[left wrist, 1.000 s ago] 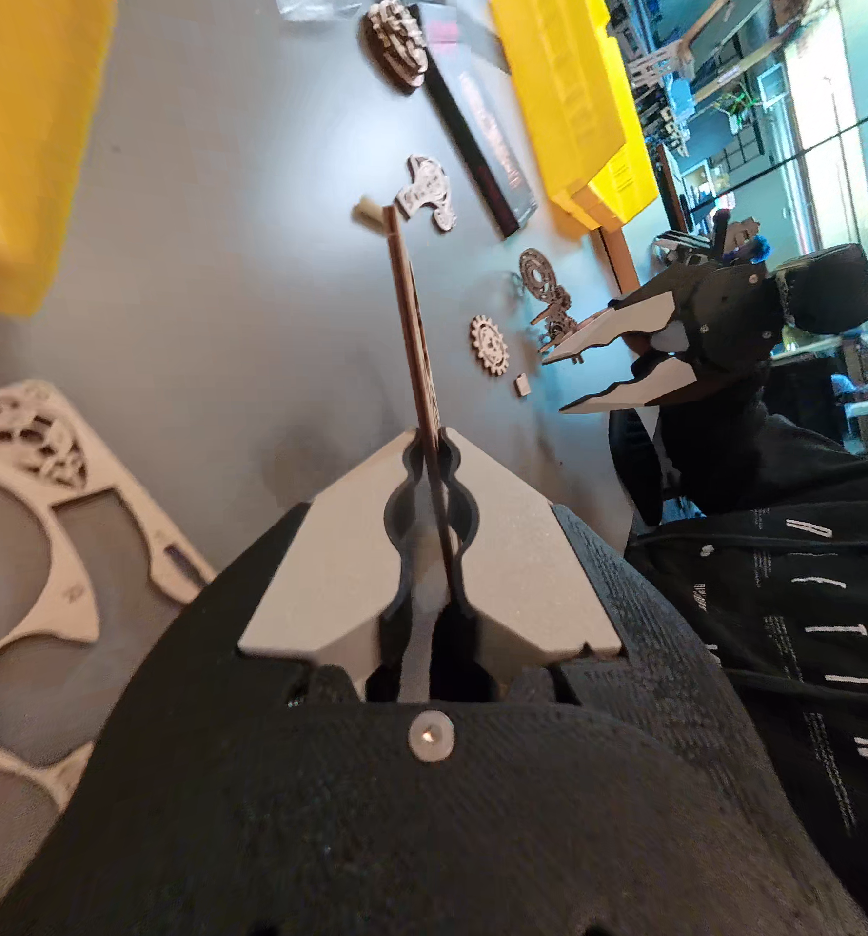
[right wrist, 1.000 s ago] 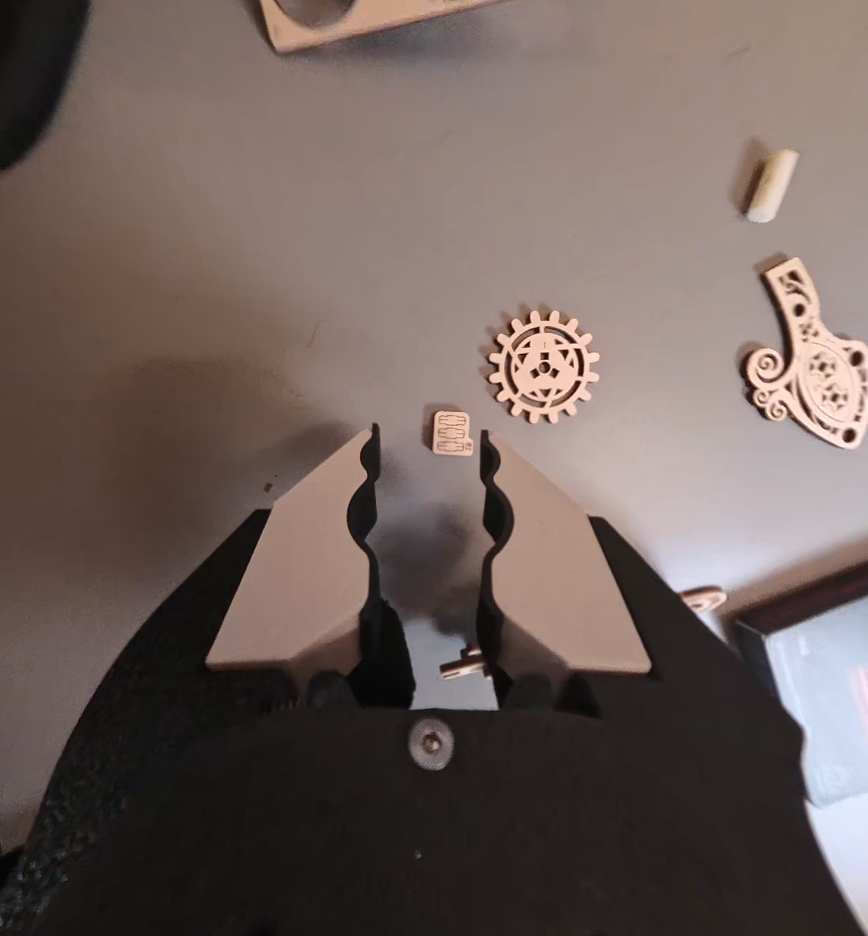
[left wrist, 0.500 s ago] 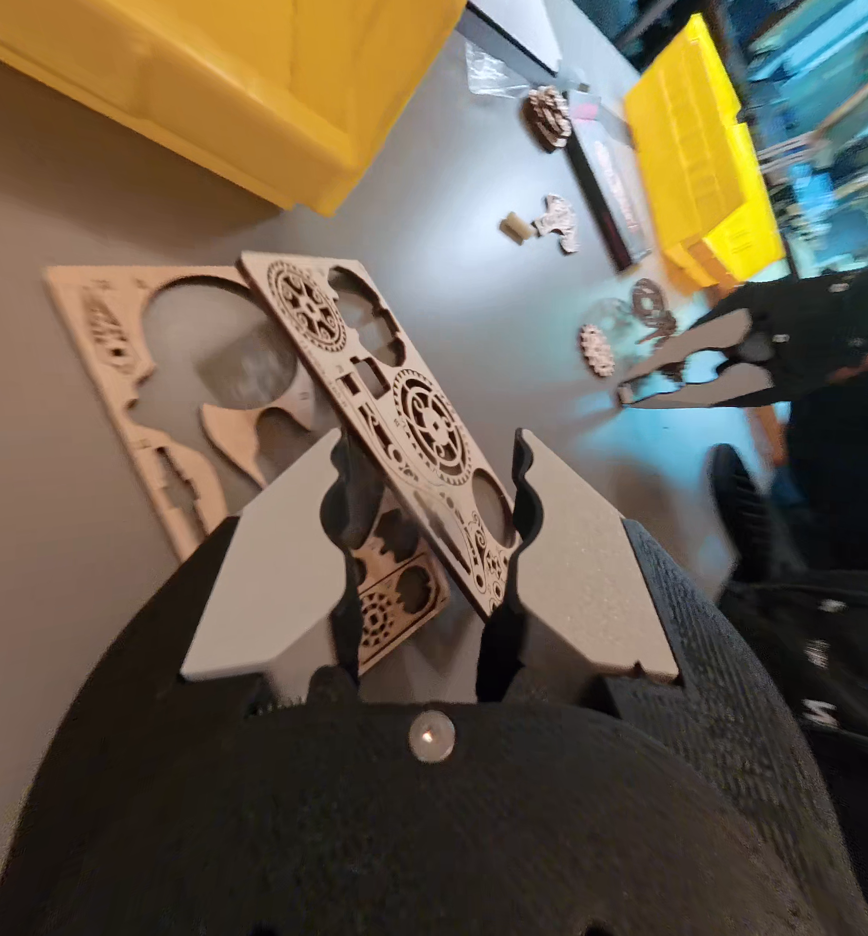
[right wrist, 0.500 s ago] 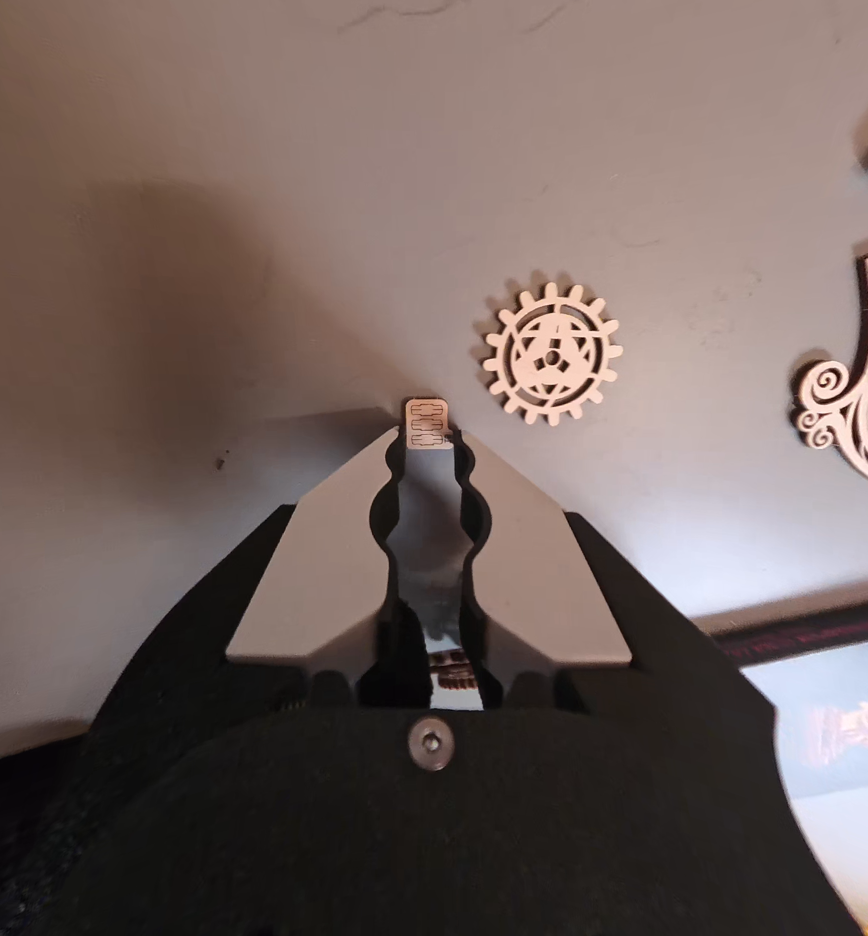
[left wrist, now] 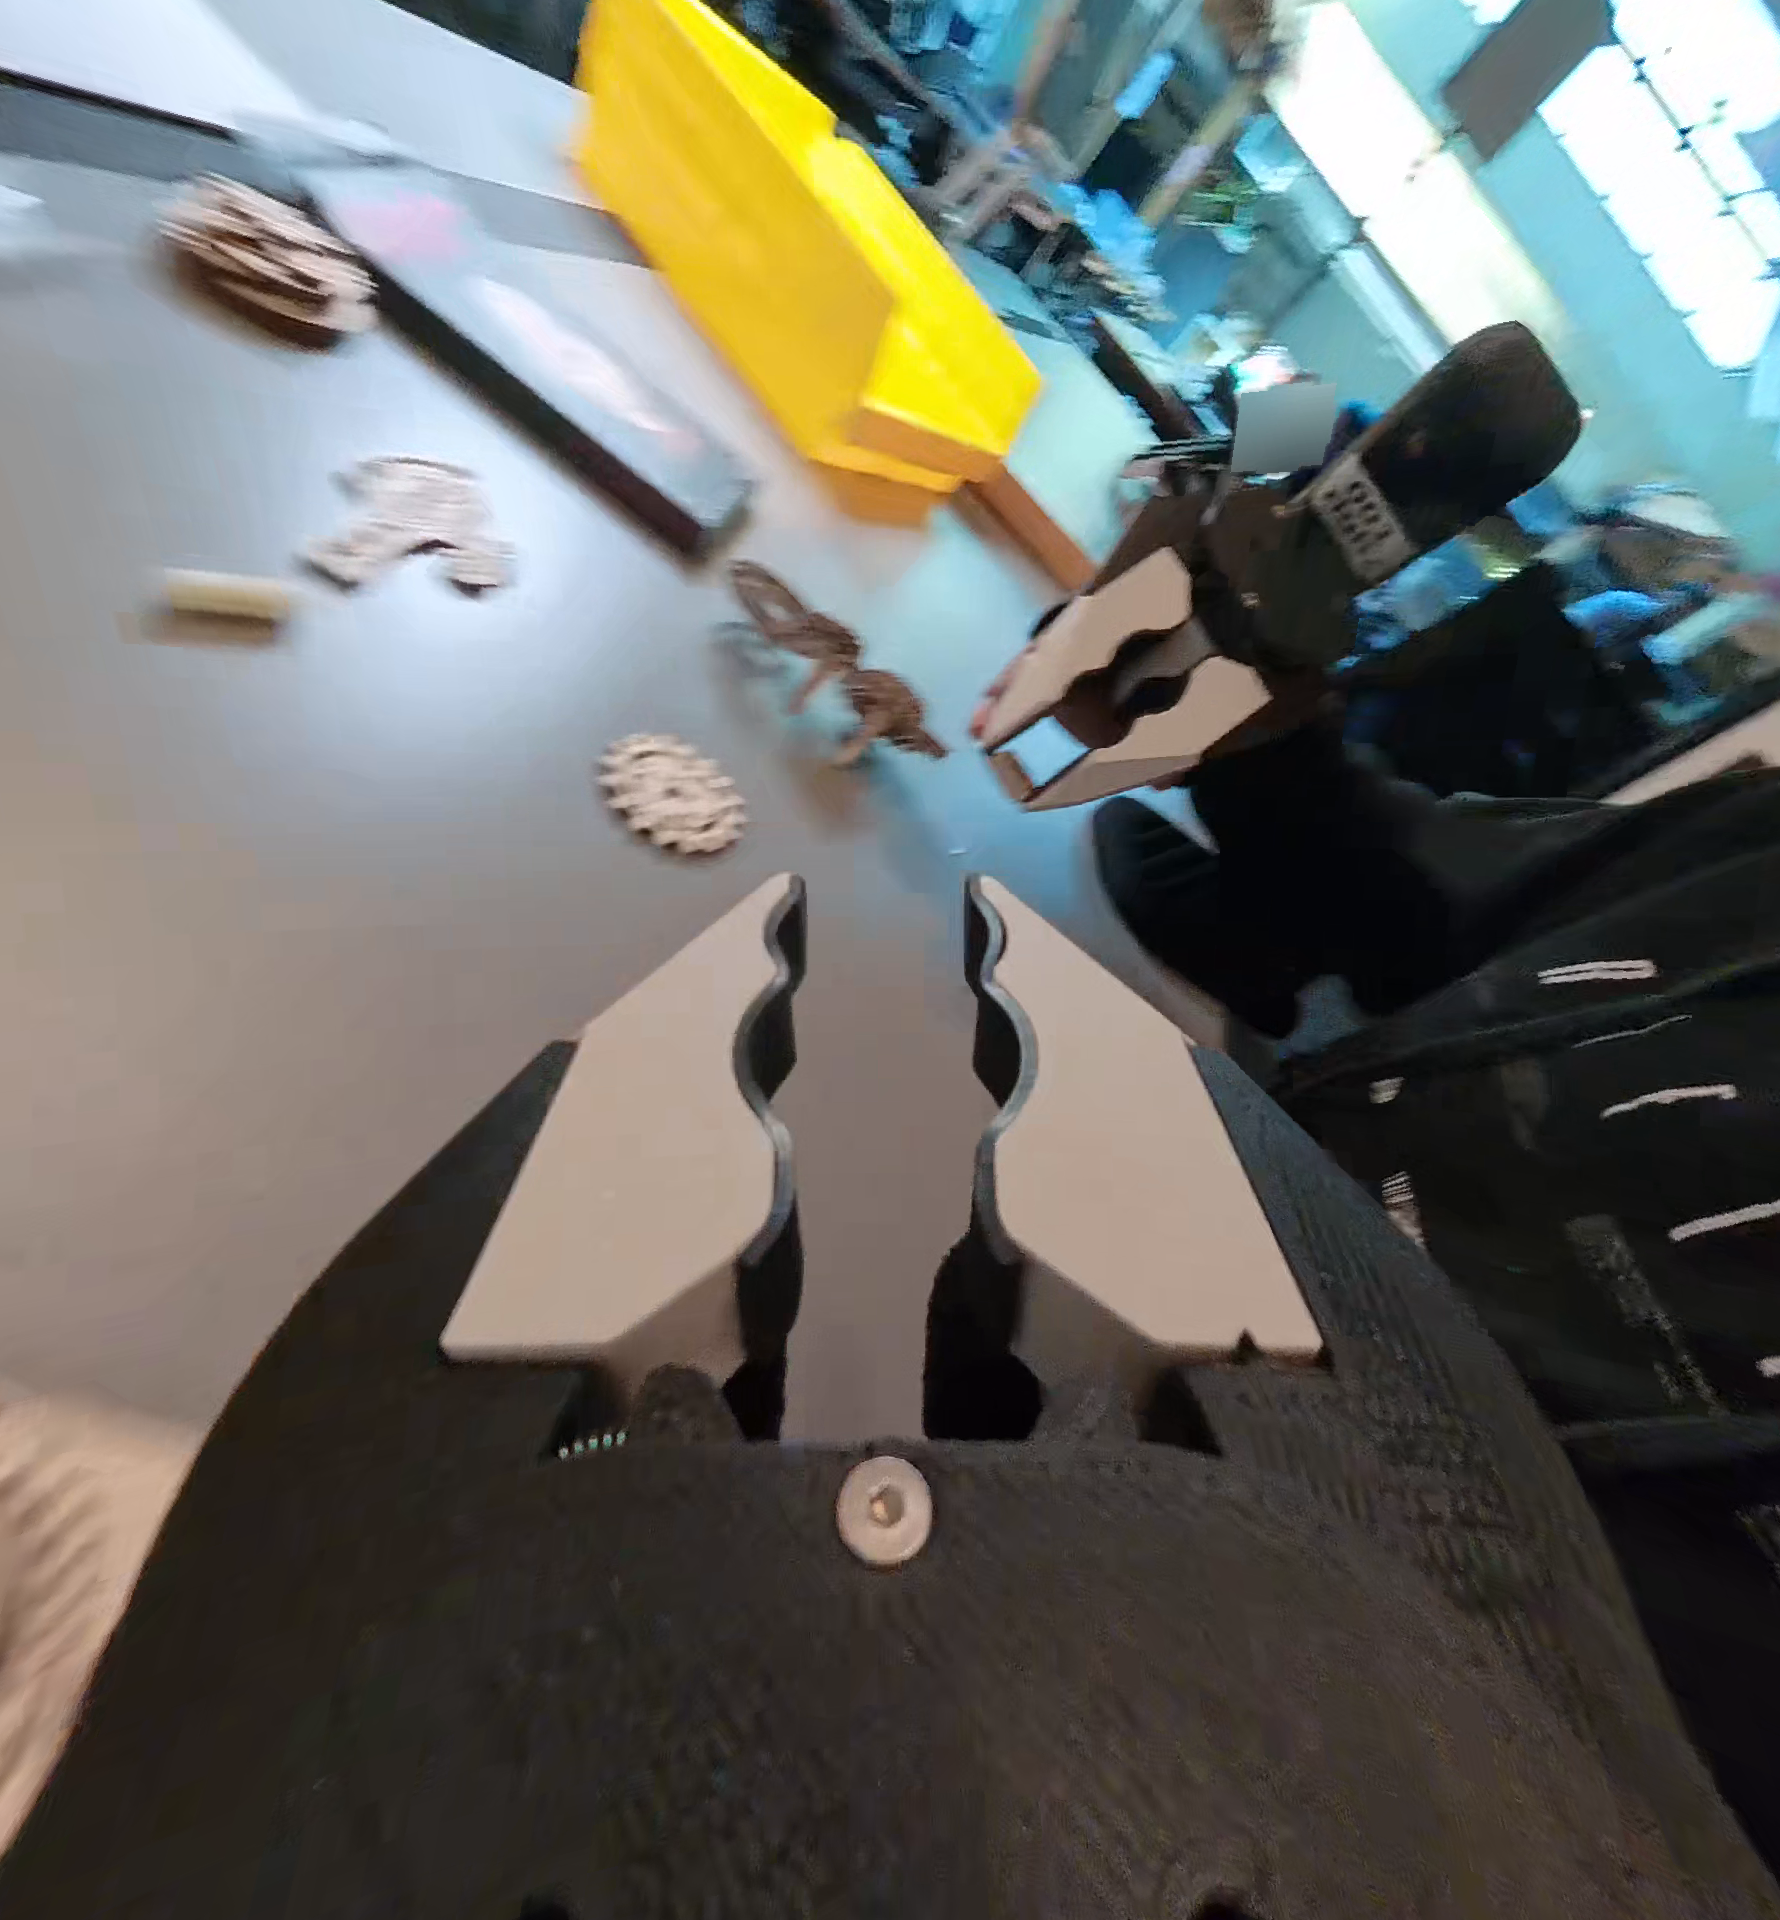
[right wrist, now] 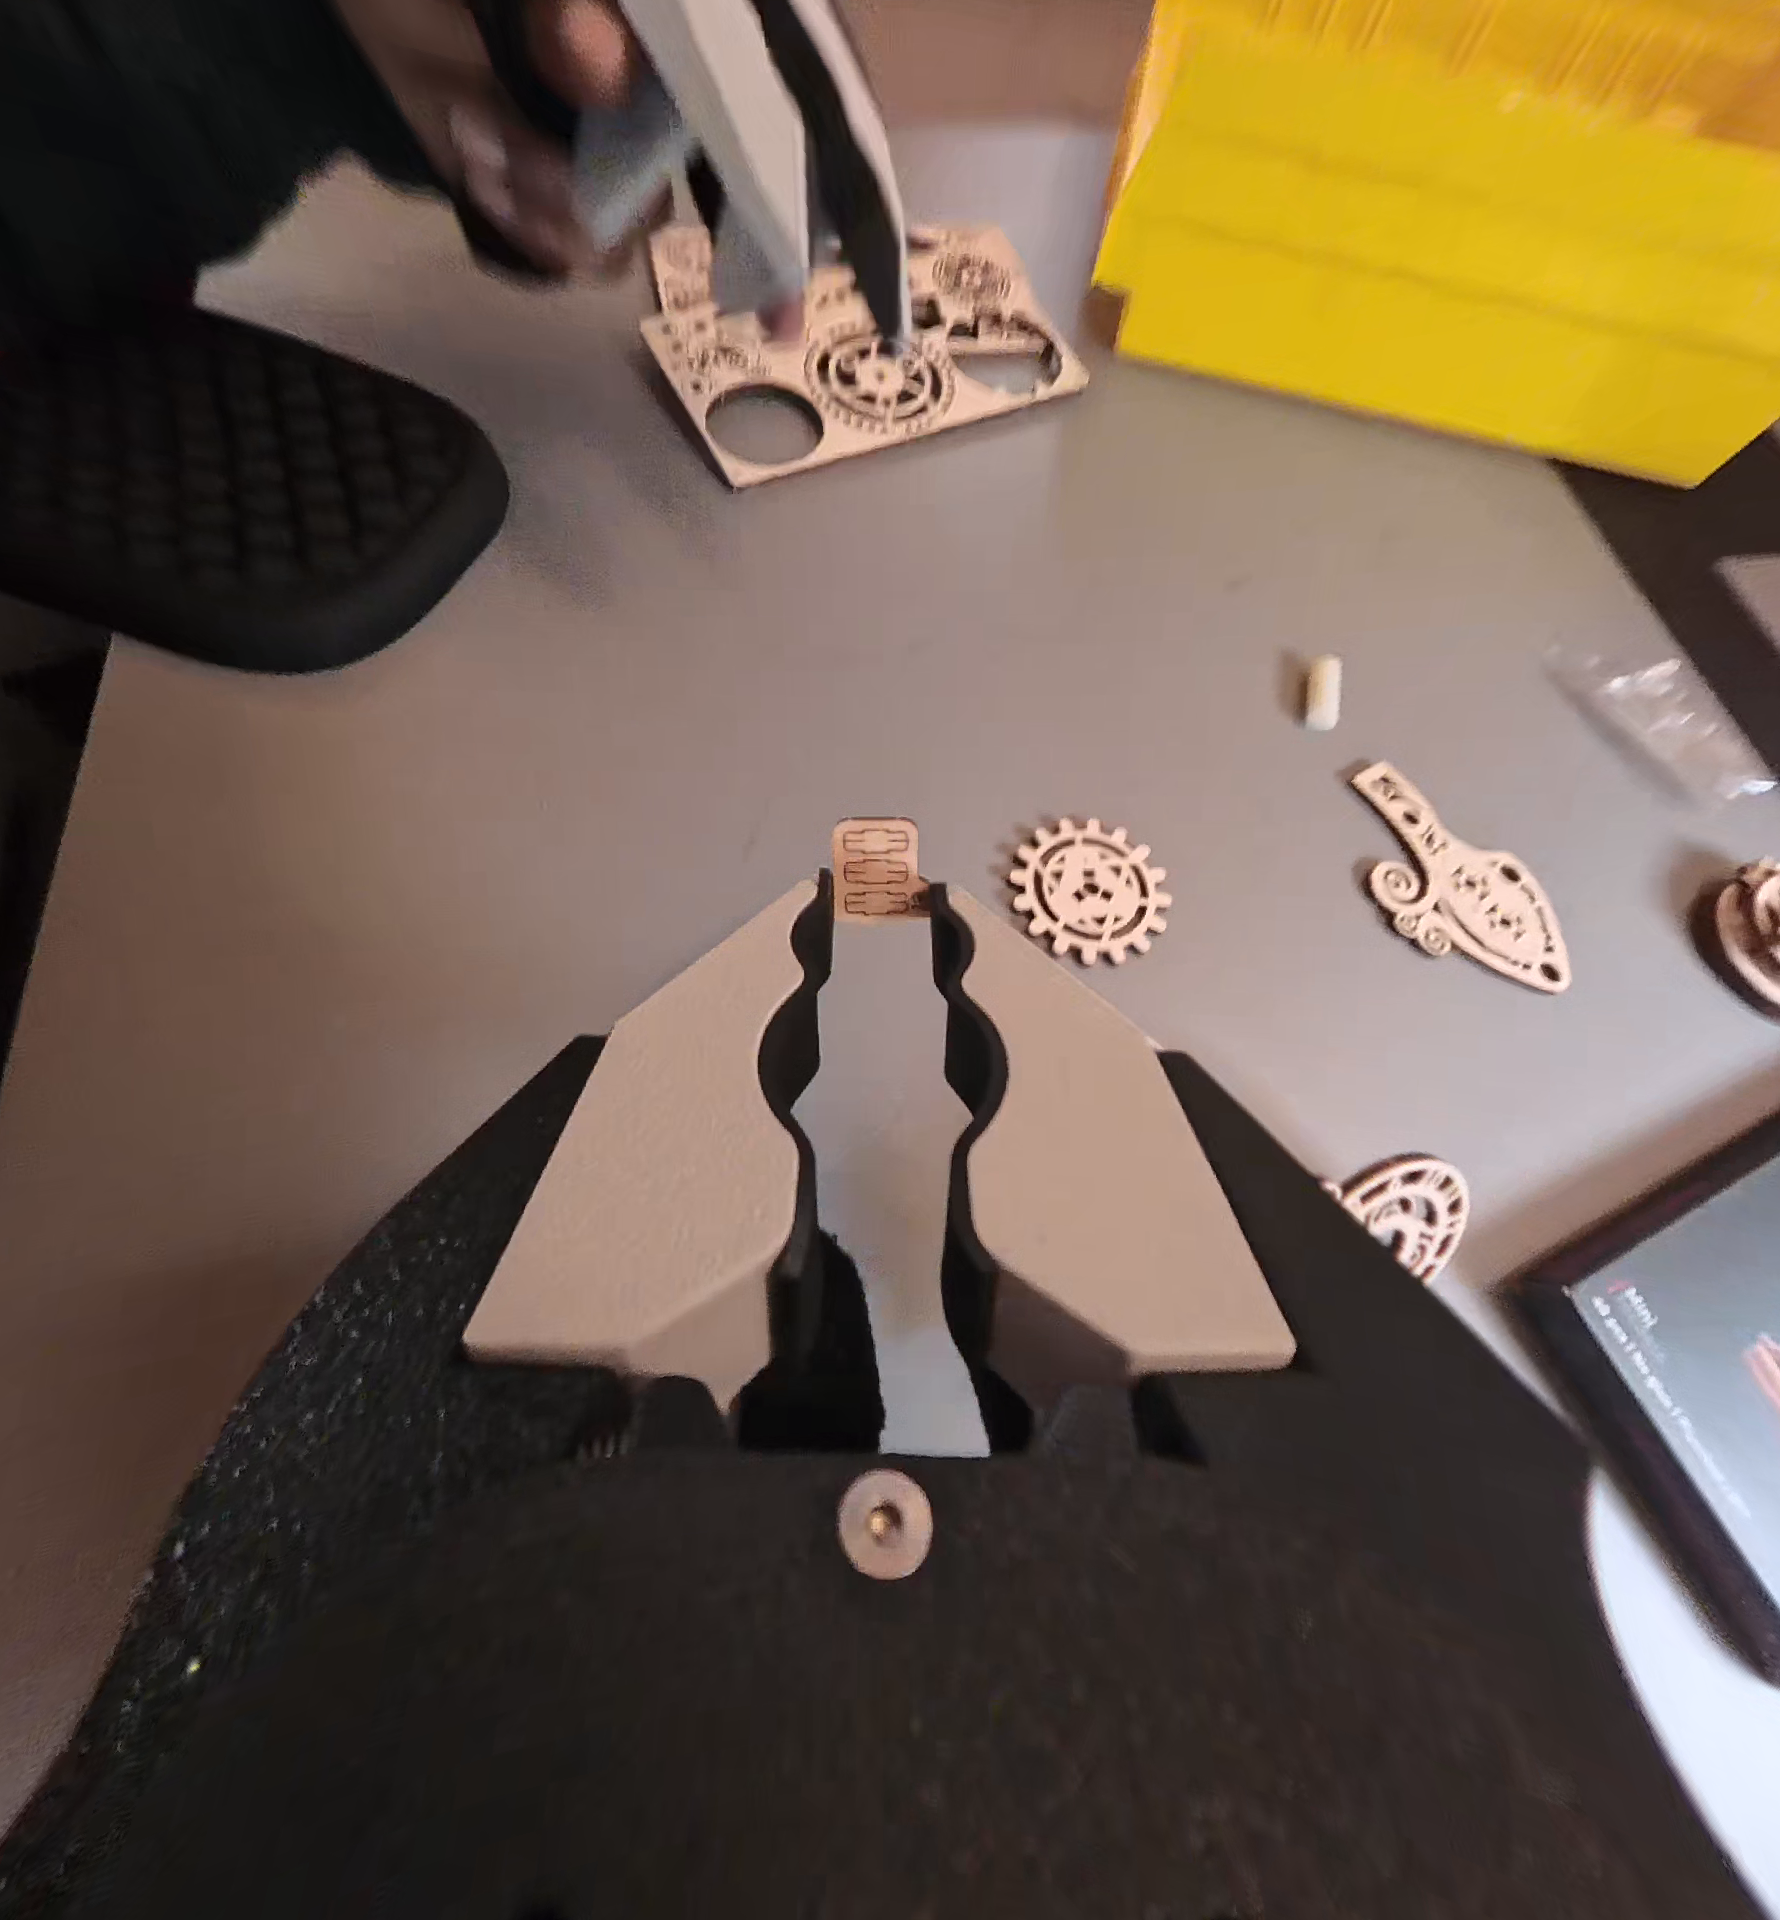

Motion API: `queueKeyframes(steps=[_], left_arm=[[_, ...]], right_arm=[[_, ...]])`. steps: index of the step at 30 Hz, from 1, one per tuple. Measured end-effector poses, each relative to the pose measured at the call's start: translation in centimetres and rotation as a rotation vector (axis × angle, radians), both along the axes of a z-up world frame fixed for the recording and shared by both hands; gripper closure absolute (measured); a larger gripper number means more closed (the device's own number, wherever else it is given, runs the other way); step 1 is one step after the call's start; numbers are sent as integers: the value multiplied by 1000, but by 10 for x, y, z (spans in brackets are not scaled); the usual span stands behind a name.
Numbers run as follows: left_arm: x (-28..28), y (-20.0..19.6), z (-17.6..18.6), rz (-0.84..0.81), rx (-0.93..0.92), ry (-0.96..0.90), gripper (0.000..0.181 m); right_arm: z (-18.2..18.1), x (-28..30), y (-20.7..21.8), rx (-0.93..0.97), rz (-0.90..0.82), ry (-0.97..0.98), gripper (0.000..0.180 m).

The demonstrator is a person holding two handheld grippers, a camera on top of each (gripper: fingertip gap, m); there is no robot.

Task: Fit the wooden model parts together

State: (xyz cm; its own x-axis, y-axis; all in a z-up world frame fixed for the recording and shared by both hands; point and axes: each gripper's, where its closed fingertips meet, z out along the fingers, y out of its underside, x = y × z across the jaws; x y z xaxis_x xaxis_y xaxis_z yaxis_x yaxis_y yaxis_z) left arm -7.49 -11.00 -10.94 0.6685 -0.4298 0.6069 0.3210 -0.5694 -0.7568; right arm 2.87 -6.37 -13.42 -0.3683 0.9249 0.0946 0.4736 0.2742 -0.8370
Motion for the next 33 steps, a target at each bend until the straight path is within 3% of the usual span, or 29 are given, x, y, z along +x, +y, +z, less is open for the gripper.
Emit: queueKeyframes(steps=[7,15,23,26,33], left_arm=[[94,50,-24,-197,-97,-168,154],[104,63,-35,-227,-80,-215,176],[101,61,-33,-247,-14,-194,177],[100,56,-17,-276,70,-271,178],[100,48,3,-305,180,-366,179]], right_arm=[[-3,-9,-2,67,-5,146,164],[-21,-7,14,299,-40,158,164],[-18,-10,16,349,-55,189,164],[-4,-10,13,191,-63,255,163],[21,-7,2,-468,-26,273,156]])
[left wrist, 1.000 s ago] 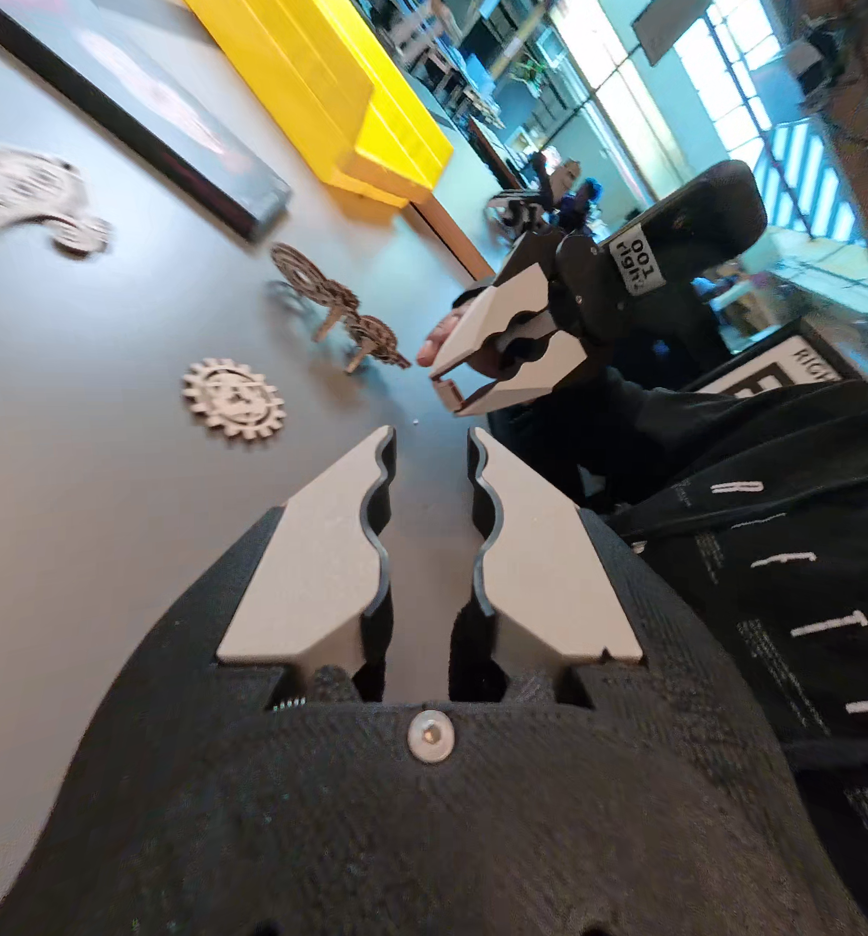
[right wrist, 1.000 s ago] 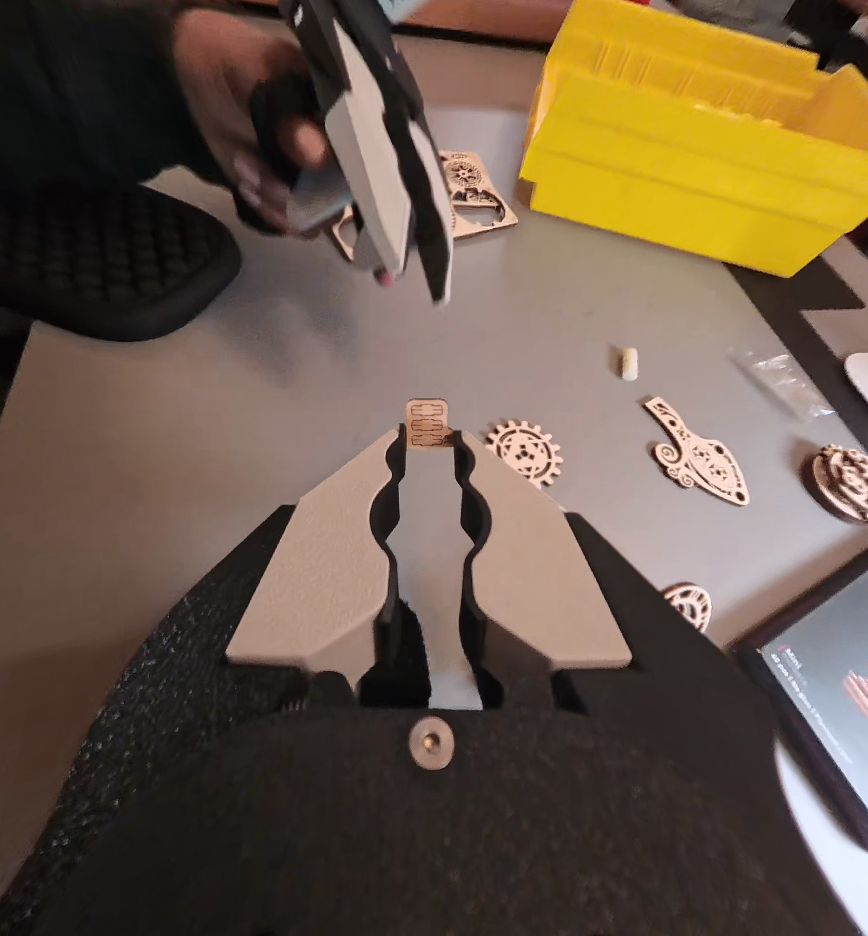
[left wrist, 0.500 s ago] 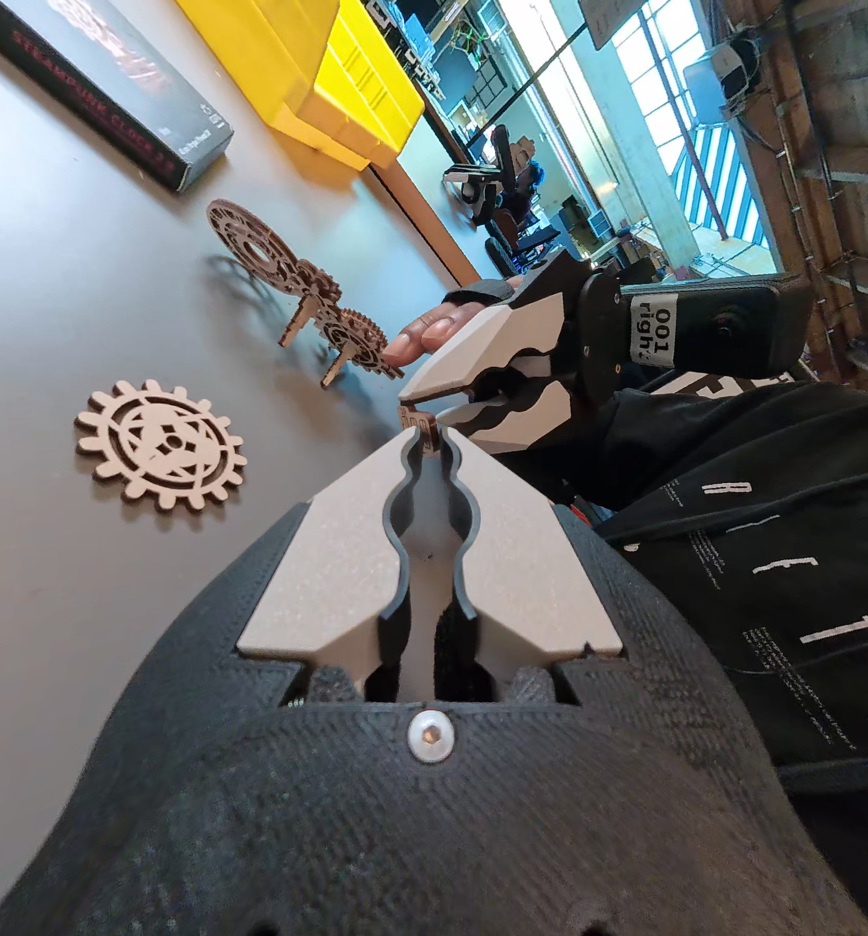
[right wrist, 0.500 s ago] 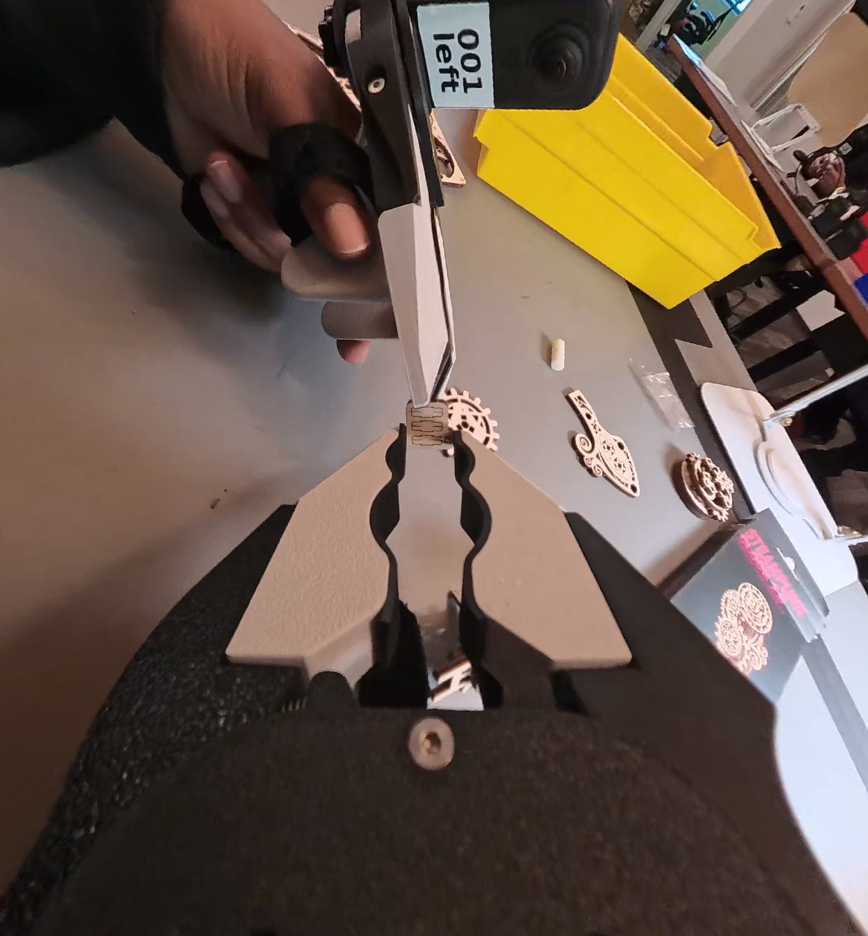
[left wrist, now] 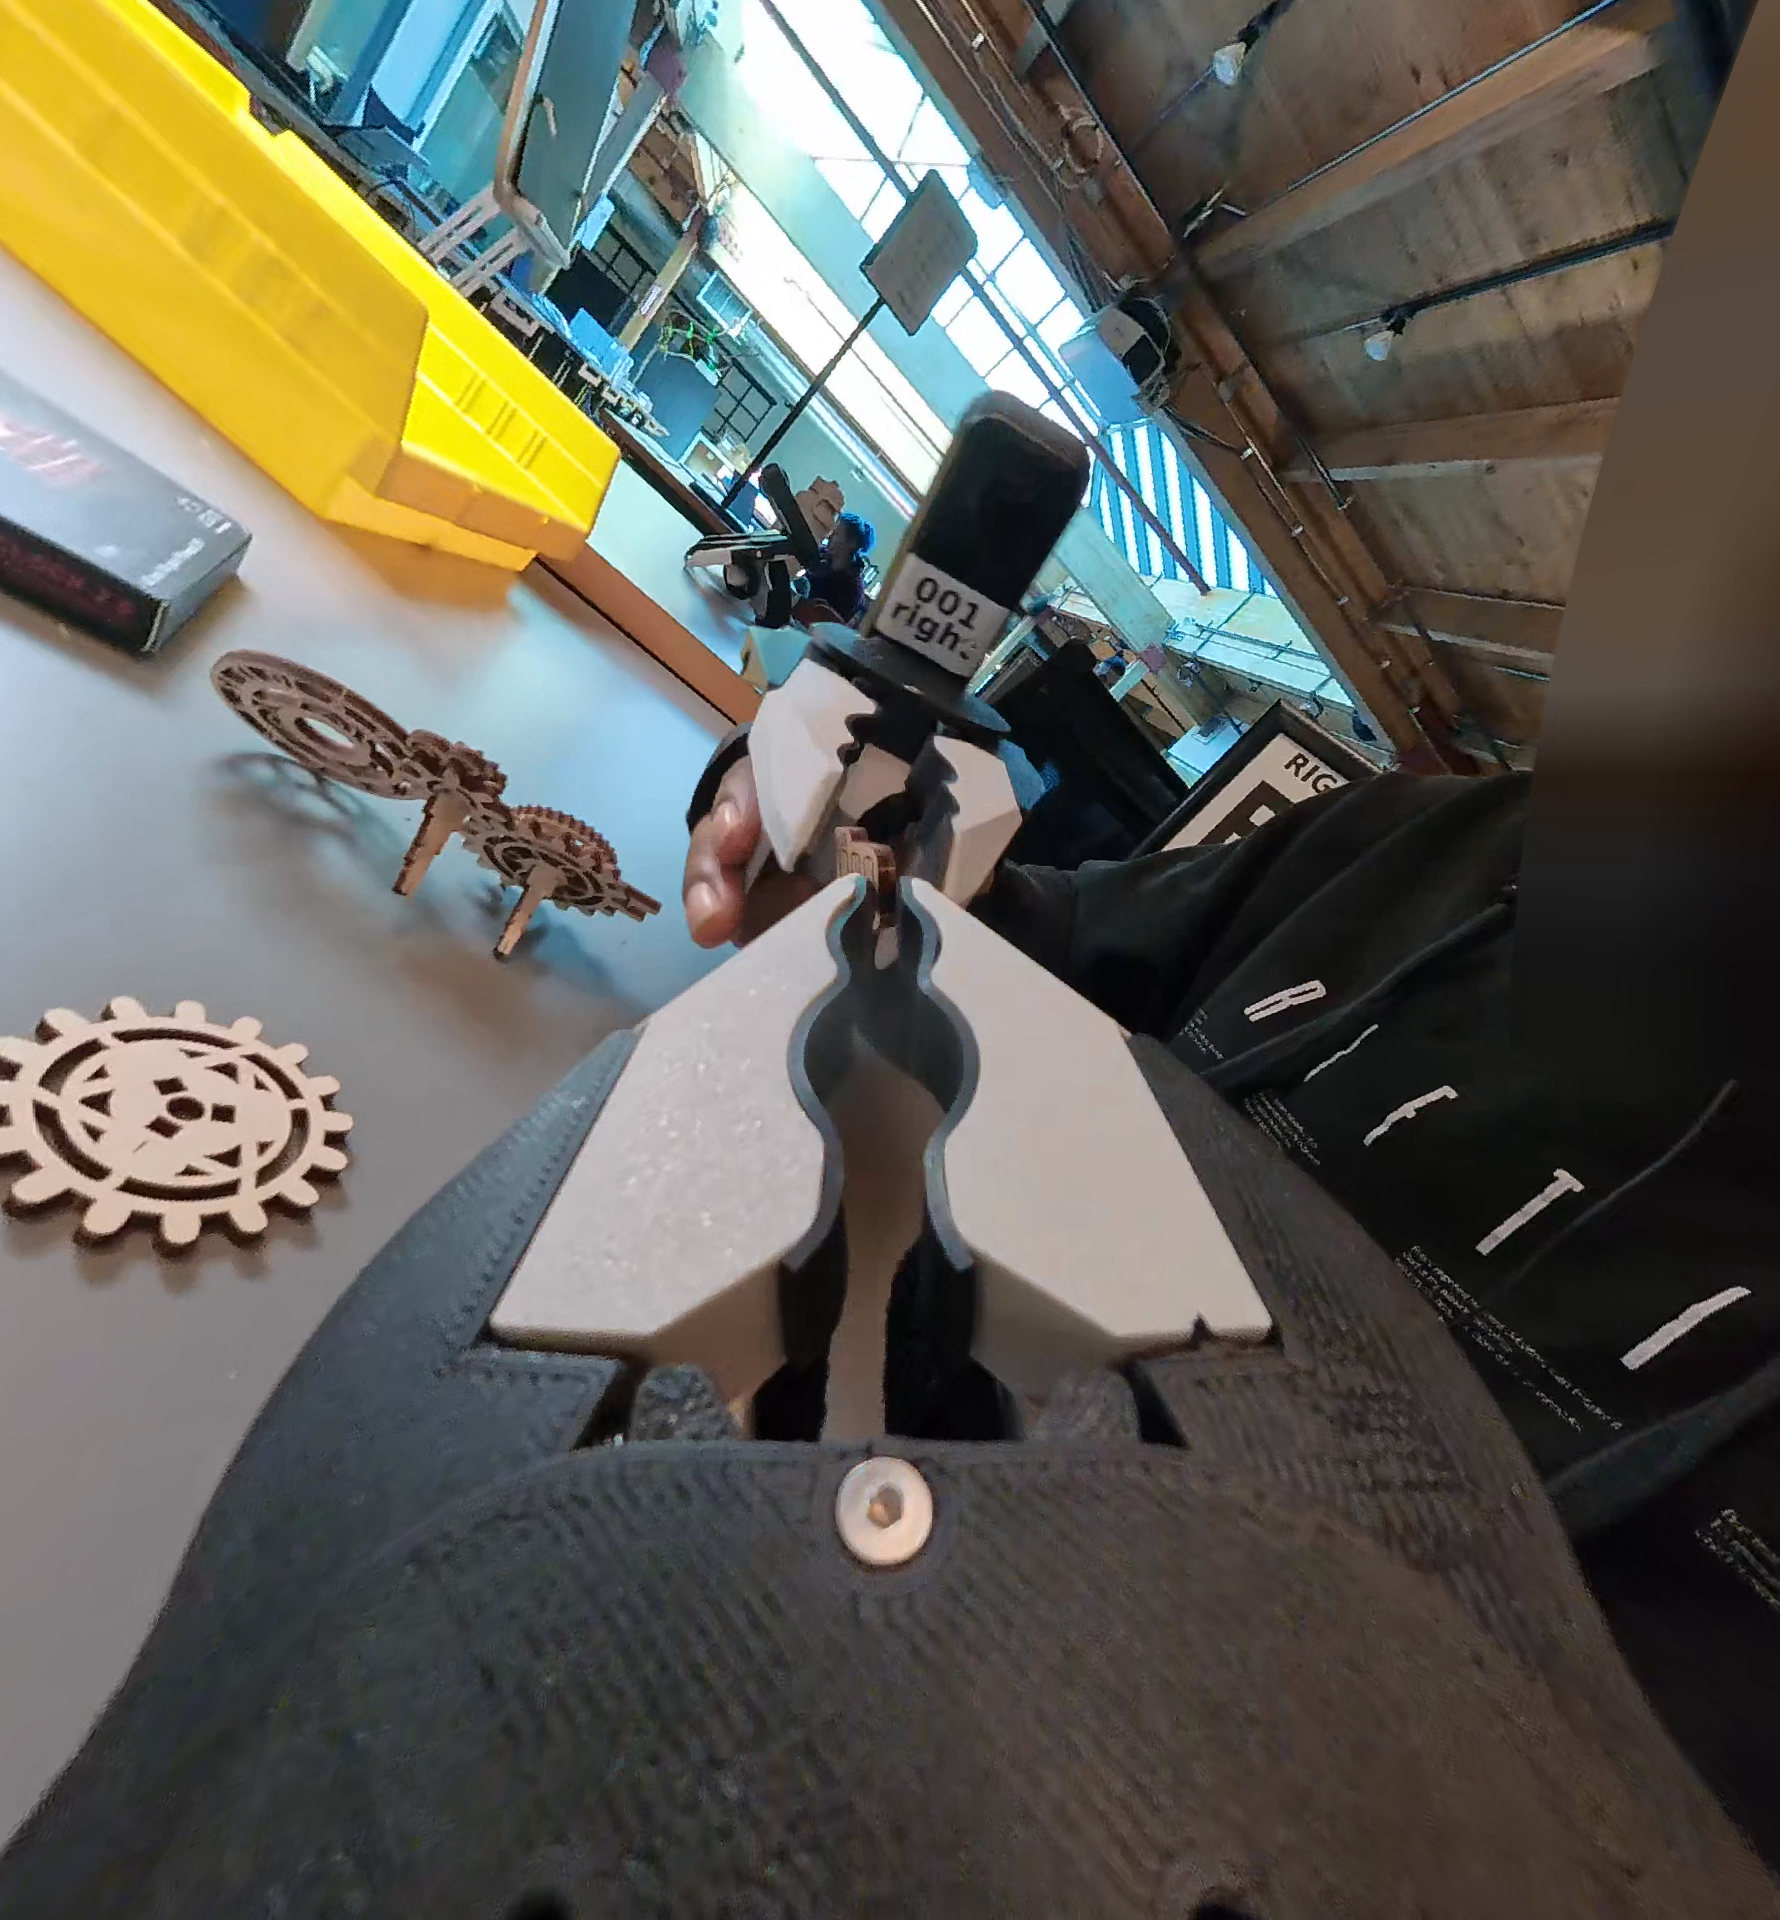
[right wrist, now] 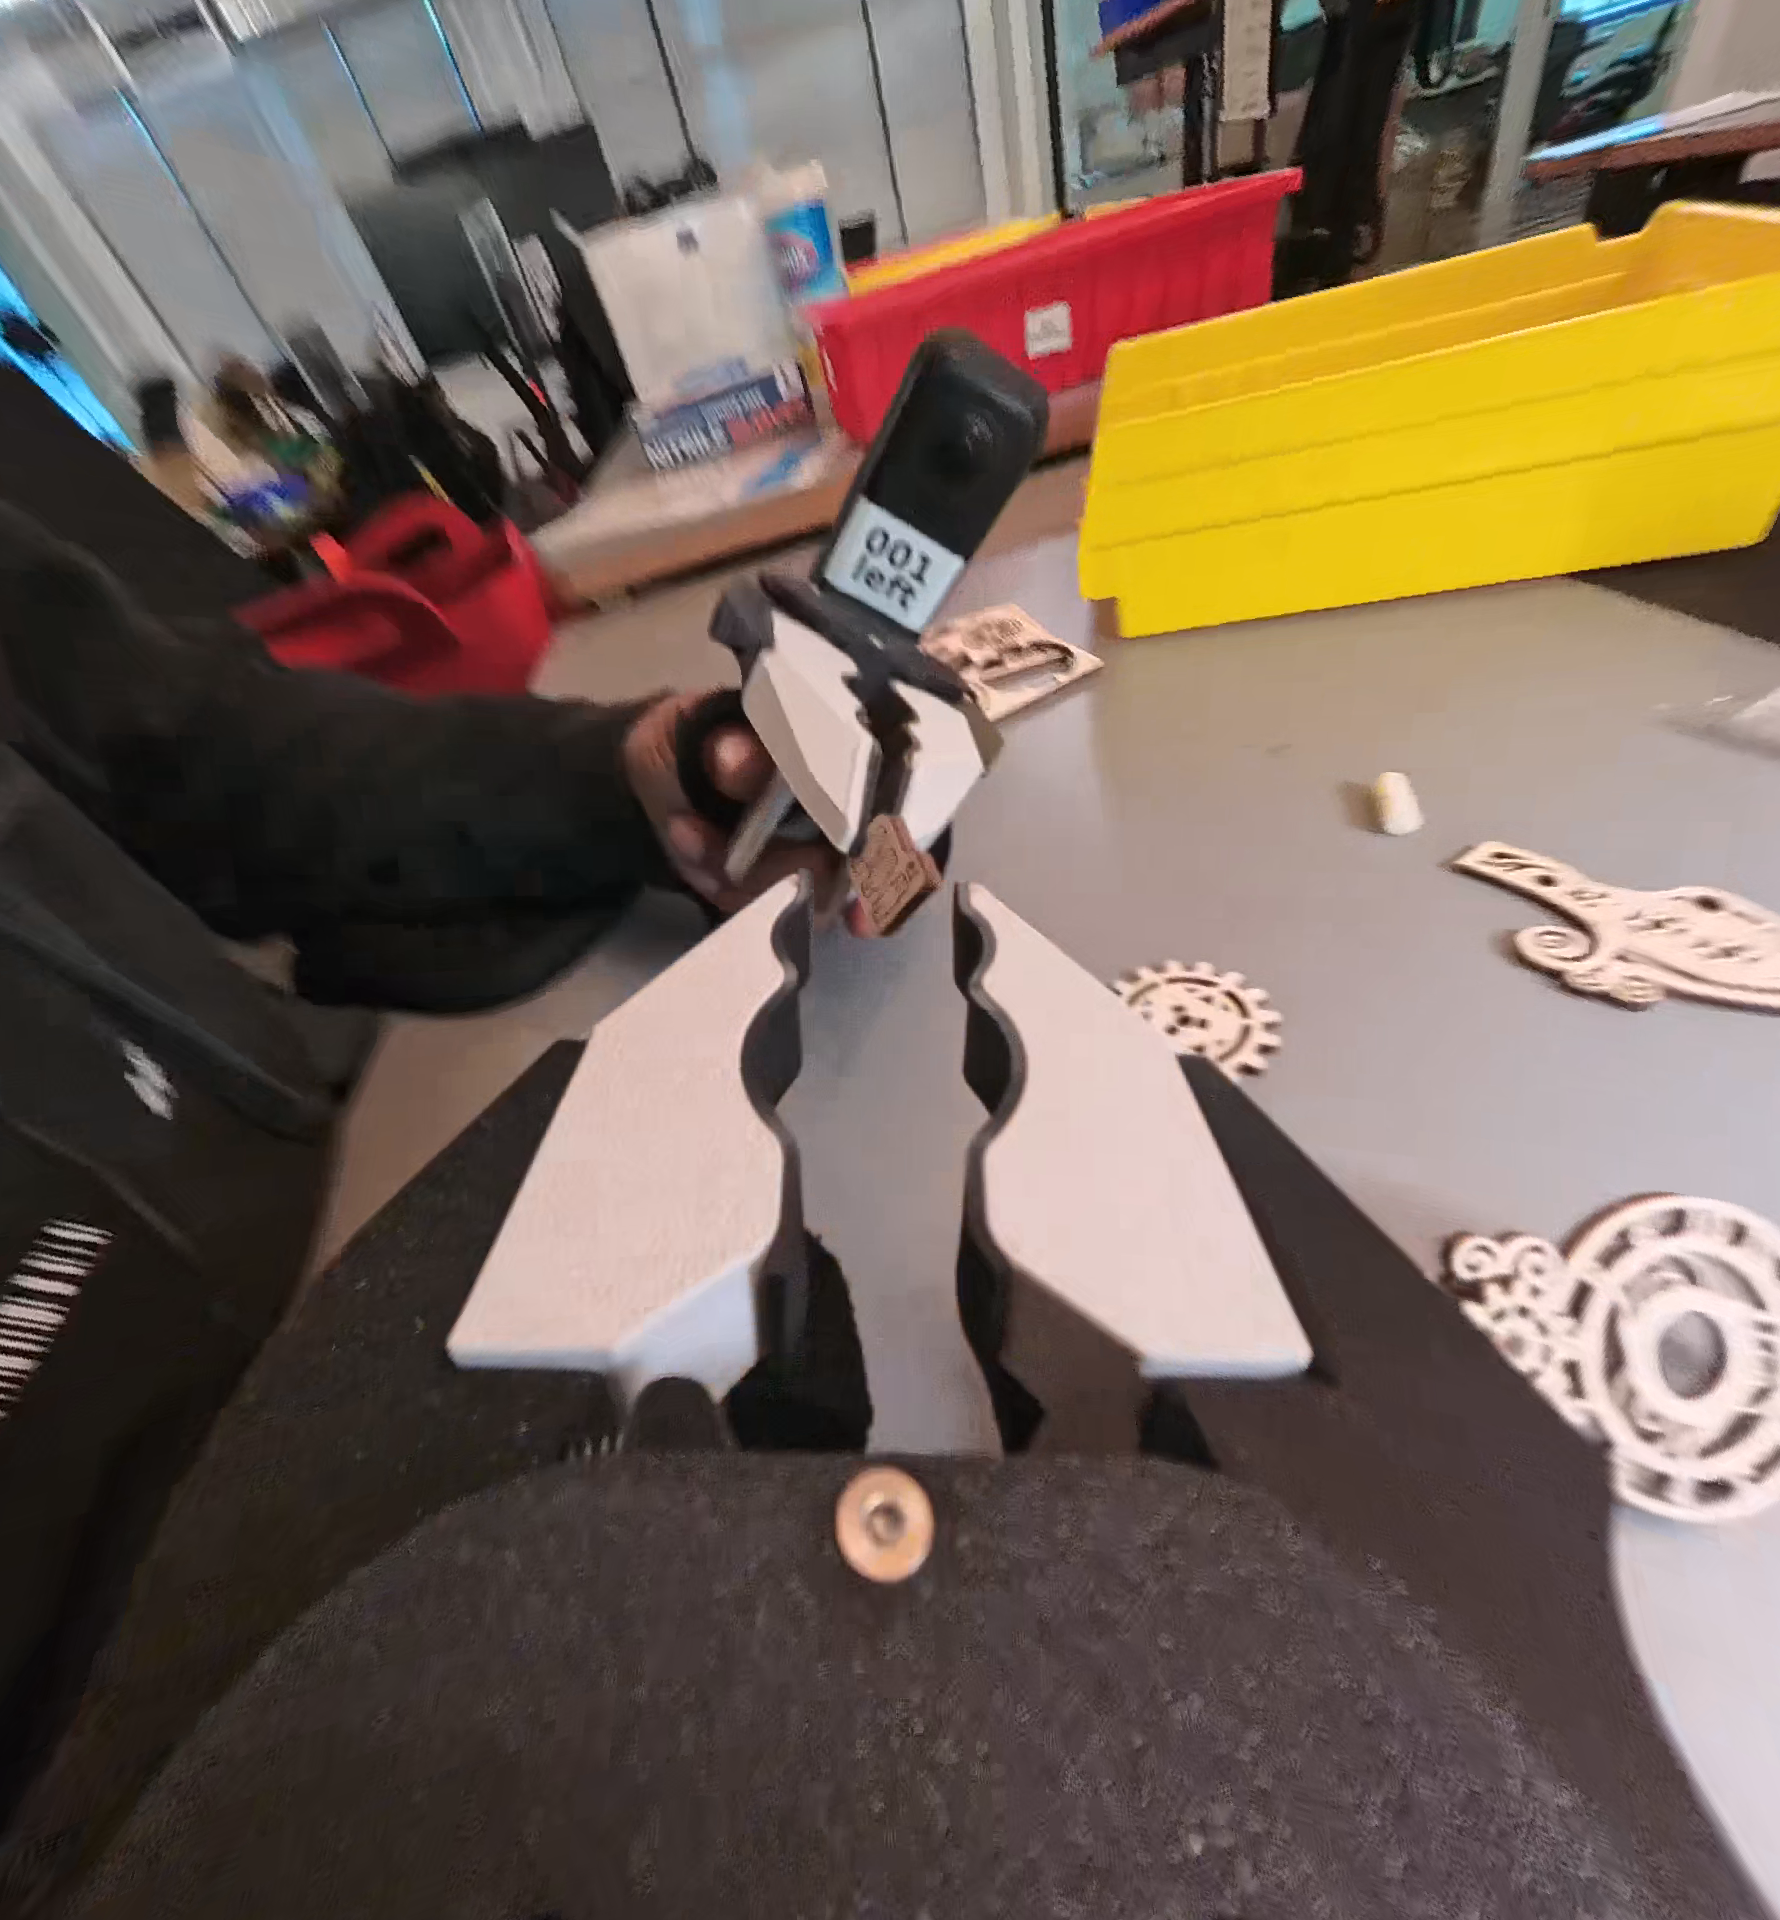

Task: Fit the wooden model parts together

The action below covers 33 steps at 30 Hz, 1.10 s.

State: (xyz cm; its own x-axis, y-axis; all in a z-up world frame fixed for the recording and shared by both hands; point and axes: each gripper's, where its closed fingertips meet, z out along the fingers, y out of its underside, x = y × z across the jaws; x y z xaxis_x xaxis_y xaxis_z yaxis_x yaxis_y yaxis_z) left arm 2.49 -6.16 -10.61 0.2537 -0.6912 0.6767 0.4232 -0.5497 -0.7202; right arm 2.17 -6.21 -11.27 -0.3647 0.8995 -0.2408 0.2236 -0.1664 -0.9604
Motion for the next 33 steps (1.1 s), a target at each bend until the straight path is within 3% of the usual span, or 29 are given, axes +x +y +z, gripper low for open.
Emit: queueKeyframes(steps=[4,8,19,33], left_arm=[[1,-2,6,2,27,-20,179],[1,-2,7,19,41,-15,179],[5,-3,-1,69,85,179,179],[3,1,-7,104,21,158,179]], right_arm=[[9,2,1,-171,25,10,175],[13,3,-1,-226,45,12,179],[7,2,-3,-277,72,-30,179],[-2,0,0,-257,65,-65,177]])
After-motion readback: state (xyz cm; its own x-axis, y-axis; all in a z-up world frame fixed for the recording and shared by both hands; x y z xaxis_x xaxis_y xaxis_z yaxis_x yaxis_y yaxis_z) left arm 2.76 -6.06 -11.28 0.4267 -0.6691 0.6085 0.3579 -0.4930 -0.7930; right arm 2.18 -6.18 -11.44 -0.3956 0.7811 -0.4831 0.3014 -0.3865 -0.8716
